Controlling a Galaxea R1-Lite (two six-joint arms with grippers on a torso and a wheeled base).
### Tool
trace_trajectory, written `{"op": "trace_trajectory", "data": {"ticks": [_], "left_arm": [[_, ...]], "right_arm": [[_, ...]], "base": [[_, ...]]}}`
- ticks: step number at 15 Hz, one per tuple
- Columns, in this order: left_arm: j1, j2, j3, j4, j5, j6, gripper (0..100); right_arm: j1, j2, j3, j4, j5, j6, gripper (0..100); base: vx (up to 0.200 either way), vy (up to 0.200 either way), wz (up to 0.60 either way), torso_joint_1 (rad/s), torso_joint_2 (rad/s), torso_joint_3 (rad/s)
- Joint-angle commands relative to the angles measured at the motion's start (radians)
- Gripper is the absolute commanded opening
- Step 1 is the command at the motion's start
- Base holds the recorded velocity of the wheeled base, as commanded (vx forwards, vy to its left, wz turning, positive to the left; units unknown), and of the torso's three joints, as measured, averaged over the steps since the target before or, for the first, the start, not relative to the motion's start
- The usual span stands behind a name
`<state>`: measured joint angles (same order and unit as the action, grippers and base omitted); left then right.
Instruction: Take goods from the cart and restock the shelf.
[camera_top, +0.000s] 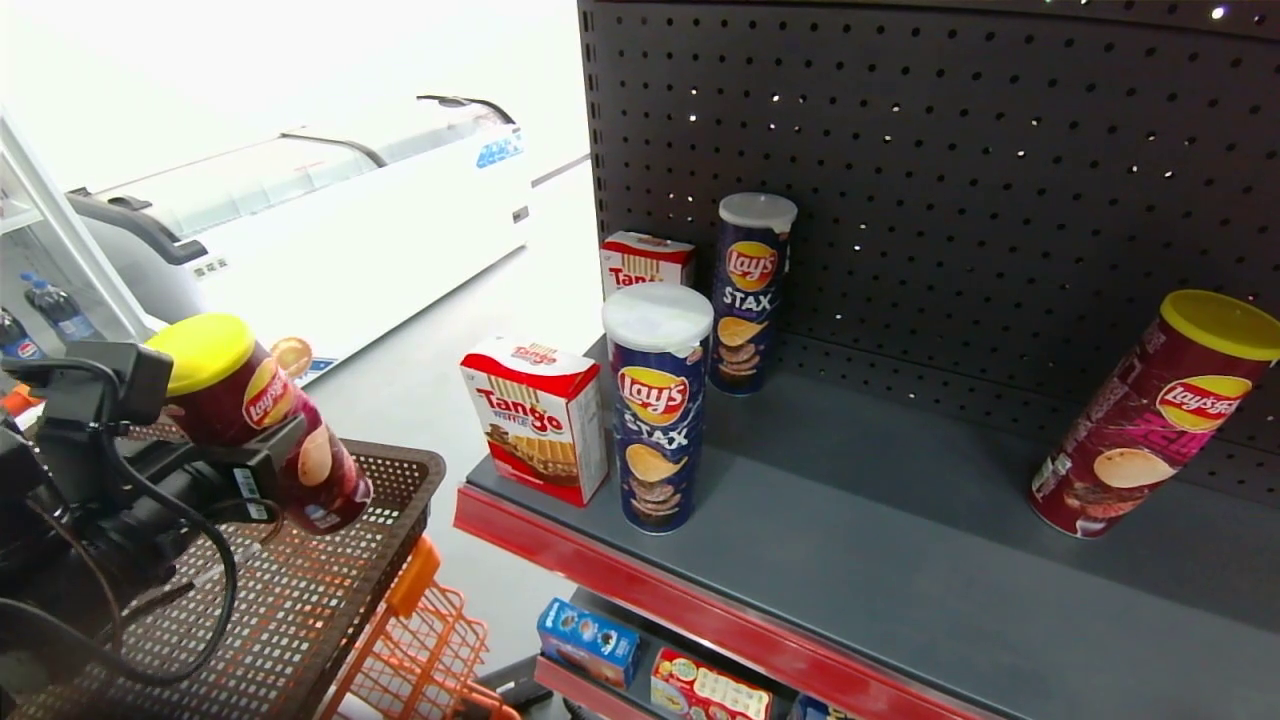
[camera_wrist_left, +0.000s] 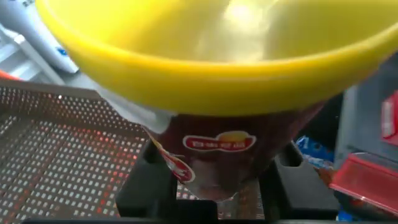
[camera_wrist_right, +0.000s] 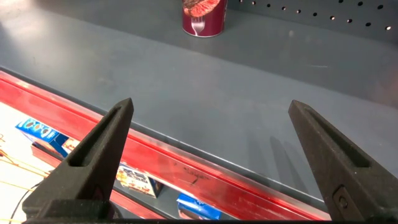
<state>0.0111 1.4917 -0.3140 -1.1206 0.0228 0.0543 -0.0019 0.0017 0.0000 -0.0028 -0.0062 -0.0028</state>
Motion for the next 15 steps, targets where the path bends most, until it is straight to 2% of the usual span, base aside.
{"op": "trace_trajectory", "data": {"ticks": [1, 2, 4, 7, 8, 9, 10, 11, 13, 14, 15], "left_arm": [[-0.048, -0.159, -0.010, 0.059, -0.004, 0.003, 0], [-0.066, -0.183, -0.013, 0.070, -0.001, 0.003, 0], [-0.160, -0.283, -0.025, 0.150, -0.003, 0.001, 0], [-0.295, -0.450, -0.043, 0.392, -0.017, -0.007, 0], [-0.327, -0.496, -0.043, 0.459, -0.047, -0.017, 0], [-0.353, -0.570, -0.051, 0.556, -0.113, -0.031, 0], [-0.355, -0.607, -0.076, 0.627, -0.158, -0.033, 0], [-0.356, -0.619, -0.096, 0.677, -0.178, -0.036, 0], [-0.361, -0.620, -0.102, 0.693, -0.179, -0.036, 0], [-0.398, -0.617, -0.106, 0.693, -0.184, -0.031, 0], [-0.402, -0.616, -0.106, 0.694, -0.182, -0.031, 0]], "right_arm": [[0.000, 0.001, 0.000, 0.000, 0.000, 0.000, 100], [0.000, 0.001, 0.000, 0.000, 0.000, 0.000, 100], [0.000, 0.001, 0.000, 0.000, 0.000, 0.000, 100], [0.000, 0.001, 0.000, 0.000, 0.000, 0.000, 100], [0.000, 0.001, 0.000, 0.000, 0.000, 0.000, 100], [0.000, 0.001, 0.000, 0.000, 0.000, 0.000, 100], [0.000, 0.001, 0.000, 0.000, 0.000, 0.000, 100], [0.000, 0.001, 0.000, 0.000, 0.000, 0.000, 100], [0.000, 0.001, 0.000, 0.000, 0.000, 0.000, 100], [0.000, 0.001, 0.000, 0.000, 0.000, 0.000, 100], [0.000, 0.001, 0.000, 0.000, 0.000, 0.000, 100]], "base": [[0.000, 0.000, 0.00, 0.000, 0.00, 0.000], [0.000, 0.000, 0.00, 0.000, 0.00, 0.000], [0.000, 0.000, 0.00, 0.000, 0.00, 0.000], [0.000, 0.000, 0.00, 0.000, 0.00, 0.000], [0.000, 0.000, 0.00, 0.000, 0.00, 0.000], [0.000, 0.000, 0.00, 0.000, 0.00, 0.000], [0.000, 0.000, 0.00, 0.000, 0.00, 0.000], [0.000, 0.000, 0.00, 0.000, 0.00, 0.000], [0.000, 0.000, 0.00, 0.000, 0.00, 0.000], [0.000, 0.000, 0.00, 0.000, 0.00, 0.000], [0.000, 0.000, 0.00, 0.000, 0.00, 0.000]]}}
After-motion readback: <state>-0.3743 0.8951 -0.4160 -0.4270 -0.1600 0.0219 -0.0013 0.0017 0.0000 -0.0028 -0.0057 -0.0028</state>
